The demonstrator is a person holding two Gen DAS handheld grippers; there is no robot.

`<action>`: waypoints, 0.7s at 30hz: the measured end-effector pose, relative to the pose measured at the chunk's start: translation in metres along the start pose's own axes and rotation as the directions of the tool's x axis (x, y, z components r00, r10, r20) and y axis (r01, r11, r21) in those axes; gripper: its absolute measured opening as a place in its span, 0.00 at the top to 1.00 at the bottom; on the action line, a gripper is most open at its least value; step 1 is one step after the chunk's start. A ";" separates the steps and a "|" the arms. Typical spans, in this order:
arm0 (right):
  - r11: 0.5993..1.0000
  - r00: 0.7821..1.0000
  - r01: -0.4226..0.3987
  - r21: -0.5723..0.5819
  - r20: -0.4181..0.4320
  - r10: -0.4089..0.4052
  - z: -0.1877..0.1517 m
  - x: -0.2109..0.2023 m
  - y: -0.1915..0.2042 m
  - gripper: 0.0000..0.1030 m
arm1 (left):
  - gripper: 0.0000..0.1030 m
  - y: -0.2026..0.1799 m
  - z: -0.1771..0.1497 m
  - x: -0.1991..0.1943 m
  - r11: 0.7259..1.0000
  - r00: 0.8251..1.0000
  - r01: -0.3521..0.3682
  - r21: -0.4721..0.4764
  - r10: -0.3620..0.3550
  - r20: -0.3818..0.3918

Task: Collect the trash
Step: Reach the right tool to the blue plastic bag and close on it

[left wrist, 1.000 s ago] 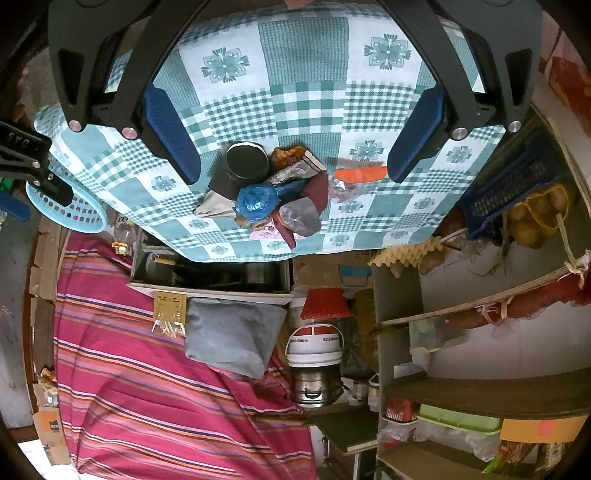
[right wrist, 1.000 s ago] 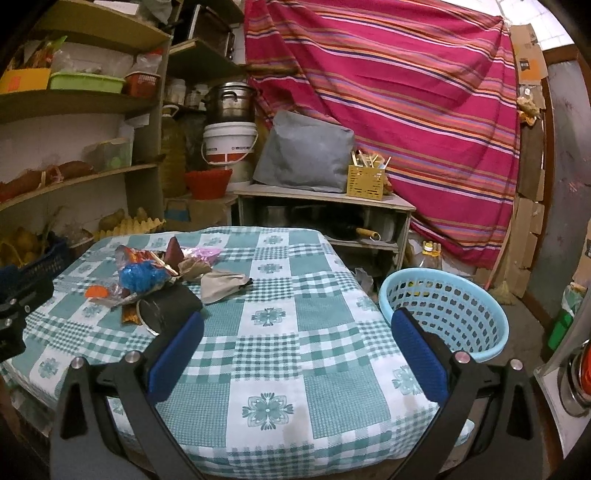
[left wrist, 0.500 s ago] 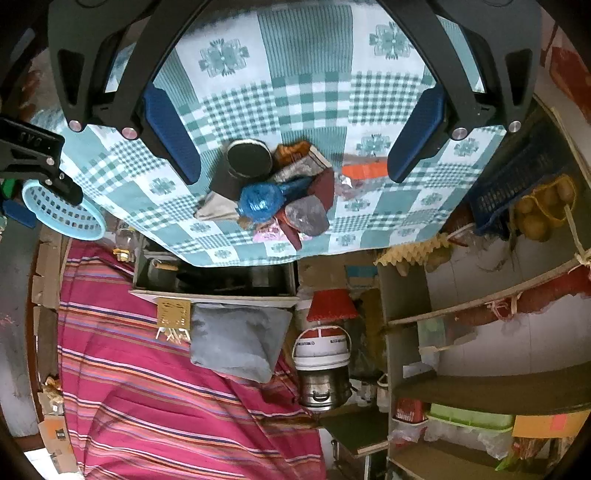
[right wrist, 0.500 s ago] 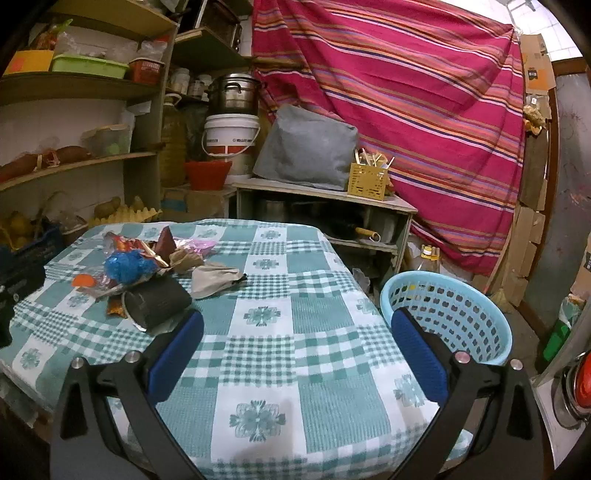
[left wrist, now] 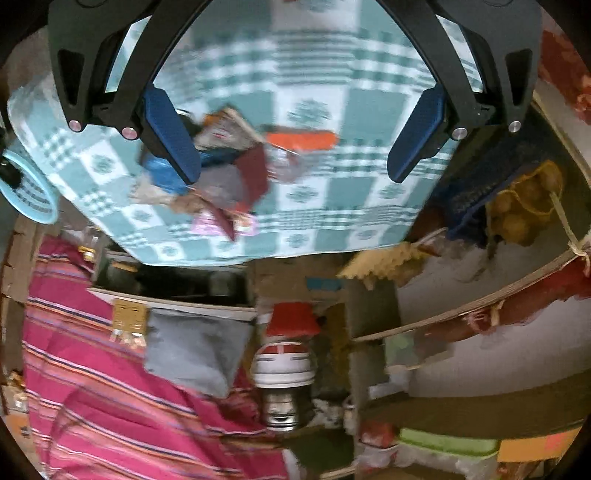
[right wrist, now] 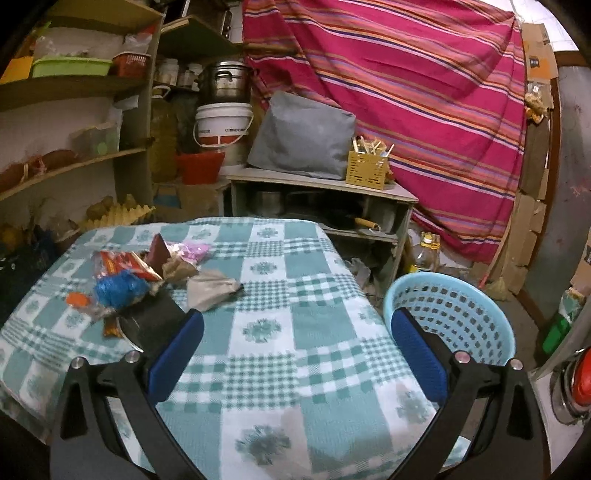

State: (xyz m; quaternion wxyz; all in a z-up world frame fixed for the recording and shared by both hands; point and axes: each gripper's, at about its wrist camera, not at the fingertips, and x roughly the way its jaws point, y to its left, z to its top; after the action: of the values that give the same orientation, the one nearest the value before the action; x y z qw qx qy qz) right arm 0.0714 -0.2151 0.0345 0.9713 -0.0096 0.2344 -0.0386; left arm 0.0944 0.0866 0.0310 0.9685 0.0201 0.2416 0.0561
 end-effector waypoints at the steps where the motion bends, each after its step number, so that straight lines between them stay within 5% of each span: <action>1: 1.000 1.000 -0.014 -0.003 0.003 0.014 0.004 0.002 0.004 0.04 | 0.05 0.006 0.003 0.004 1.000 1.000 -0.016 0.004 0.016 -0.001; 10: 0.987 0.987 -0.159 -0.016 -0.032 0.158 0.020 0.025 0.058 0.04 | 0.05 0.056 0.015 0.040 0.996 0.999 -0.041 -0.078 0.039 -0.029; 21: 0.964 0.970 -0.215 -0.159 -0.147 0.192 0.022 0.068 0.150 0.04 | 0.05 0.062 0.009 0.047 0.997 0.999 -0.020 -0.080 0.017 -0.046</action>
State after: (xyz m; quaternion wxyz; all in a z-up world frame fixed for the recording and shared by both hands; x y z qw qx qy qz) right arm 0.1525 -0.0709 0.0180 0.9481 -0.0678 0.2997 0.0815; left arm 0.1343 0.1533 0.0214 0.9622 -0.0181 0.2610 0.0753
